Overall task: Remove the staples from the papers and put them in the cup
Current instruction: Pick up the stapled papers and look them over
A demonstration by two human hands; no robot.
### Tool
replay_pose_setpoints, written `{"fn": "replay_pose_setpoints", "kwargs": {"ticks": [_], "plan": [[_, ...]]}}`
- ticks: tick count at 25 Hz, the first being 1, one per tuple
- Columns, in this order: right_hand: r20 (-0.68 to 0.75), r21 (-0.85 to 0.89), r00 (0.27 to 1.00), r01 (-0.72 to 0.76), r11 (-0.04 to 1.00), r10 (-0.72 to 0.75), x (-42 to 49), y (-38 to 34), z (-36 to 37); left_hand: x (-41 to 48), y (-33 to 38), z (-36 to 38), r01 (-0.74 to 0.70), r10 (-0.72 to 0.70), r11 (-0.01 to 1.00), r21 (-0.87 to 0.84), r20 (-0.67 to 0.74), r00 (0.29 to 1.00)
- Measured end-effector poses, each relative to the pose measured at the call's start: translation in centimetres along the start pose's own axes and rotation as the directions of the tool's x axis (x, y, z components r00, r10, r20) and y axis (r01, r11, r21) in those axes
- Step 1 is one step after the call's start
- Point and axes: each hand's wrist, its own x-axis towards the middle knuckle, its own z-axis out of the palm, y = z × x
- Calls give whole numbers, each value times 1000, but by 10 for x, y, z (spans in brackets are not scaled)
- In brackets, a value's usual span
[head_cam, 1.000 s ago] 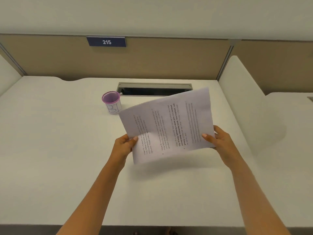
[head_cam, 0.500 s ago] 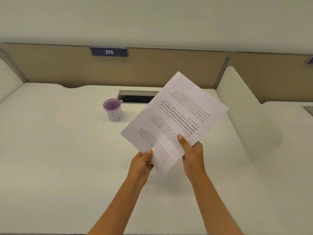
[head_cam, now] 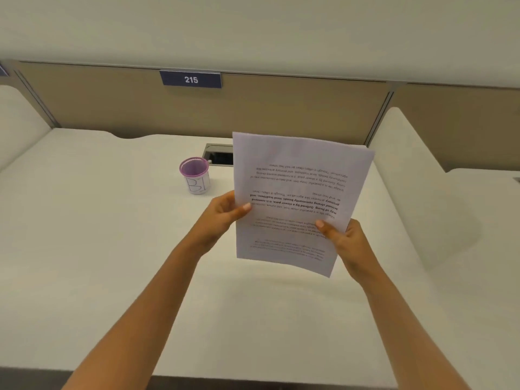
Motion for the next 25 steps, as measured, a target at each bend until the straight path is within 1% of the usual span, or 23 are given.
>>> {"fn": "replay_pose_setpoints", "kwargs": {"ticks": [4, 7, 9, 13, 15, 18, 21, 23, 25], "plan": [[14, 8, 999, 48, 999, -48, 2, -1, -7, -4, -5, 24, -124, 113, 985, -117, -100, 989], [39, 19, 998, 51, 999, -51, 3, 8, -12, -10, -17, 25, -179, 166, 975, -132, -103, 981], [31, 18, 999, 11, 1000, -11, -1, 25, -12, -17, -33, 26, -138, 126, 985, -105, -110, 986], [5, 4, 995, -103, 995, 103, -14, 65, -13, -26, -62, 28, 8, -11, 999, -40, -82, 997], [-4, 18, 993, -117, 993, 117, -15, 71, -12, -23, -63, 28, 19, -23, 999, -43, -92, 996], [-7, 4, 994, -112, 994, 112, -6, 60, -13, -16, -55, 27, -1, -8, 998, -55, -158, 987], [90, -7, 994, -61, 998, 62, 4, 35, -28, -16, -47, 24, 7, -39, 990, -138, -227, 973], [153, 8, 986, -76, 997, 74, 6, 24, -43, -16, -43, 23, -4, -63, 970, -244, -264, 962], [139, 74, 985, -110, 991, 99, 0, 21, -50, -17, -37, 24, -6, -112, 930, -368, -298, 948]]}}
